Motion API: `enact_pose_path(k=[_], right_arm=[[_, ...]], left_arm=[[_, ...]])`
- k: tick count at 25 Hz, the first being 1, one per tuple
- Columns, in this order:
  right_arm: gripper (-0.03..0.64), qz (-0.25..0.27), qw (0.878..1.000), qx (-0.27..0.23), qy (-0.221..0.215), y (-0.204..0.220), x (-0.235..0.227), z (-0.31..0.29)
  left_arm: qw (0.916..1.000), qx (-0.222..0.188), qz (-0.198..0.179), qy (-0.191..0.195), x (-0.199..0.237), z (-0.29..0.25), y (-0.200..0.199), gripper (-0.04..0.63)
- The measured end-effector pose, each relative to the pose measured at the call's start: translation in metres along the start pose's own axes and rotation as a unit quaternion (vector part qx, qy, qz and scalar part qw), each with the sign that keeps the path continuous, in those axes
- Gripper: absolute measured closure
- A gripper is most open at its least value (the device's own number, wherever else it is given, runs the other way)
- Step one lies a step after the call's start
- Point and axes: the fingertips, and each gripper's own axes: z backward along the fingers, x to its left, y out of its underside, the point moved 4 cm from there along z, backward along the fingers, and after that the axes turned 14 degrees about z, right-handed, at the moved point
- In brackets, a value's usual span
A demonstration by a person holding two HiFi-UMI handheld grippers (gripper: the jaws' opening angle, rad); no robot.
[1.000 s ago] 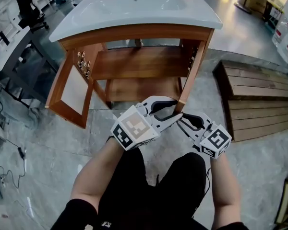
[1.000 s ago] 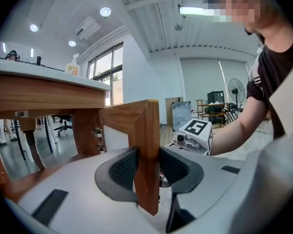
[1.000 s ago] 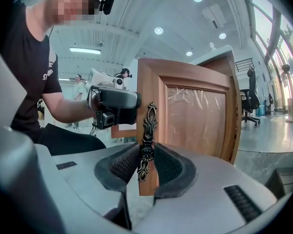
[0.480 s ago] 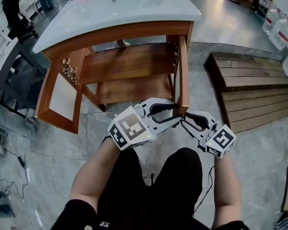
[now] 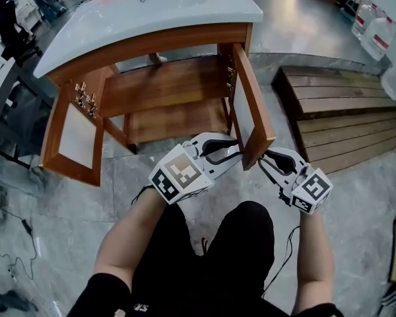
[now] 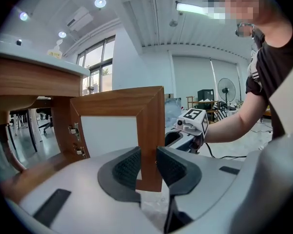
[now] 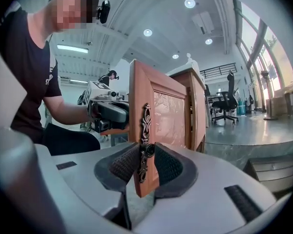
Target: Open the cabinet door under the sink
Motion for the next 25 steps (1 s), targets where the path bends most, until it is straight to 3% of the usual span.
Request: enact_pose_path(k=[3,13,17,20,25], right_arm=[[0.551,0.0,1.0,0.005,0.02,0.001,-0.004,0.004],[0.555,-0.014,0.993,0.004,0.12,0.001,0.003,0.007],[0.588,-0.025,0.981,0.007,0.192,-0.002,0.01,0.016],[0.601,-0.058,0.969,0.006,0.242,-0.001,0.024,0.024],[0.601,-0.037,0.969,0.024,0.243,-0.005,0.062,0.004]], left_arm=[[0.9998,-0.014,0.013,-0.006,0.003,-0.006,-0.006,0.488],[0.9981,-0.028,0.026,-0.048,0.009,-0.026,-0.002,0.499],[0.9966,-0.042,0.026,-0.065,0.015,-0.024,0.0,0.505],[0.9933,-0.05,0.059,-0.085,0.033,-0.012,0.003,0.514],[0.9863,-0.042,0.08,-0.138,0.065,0.019,0.028,0.53]])
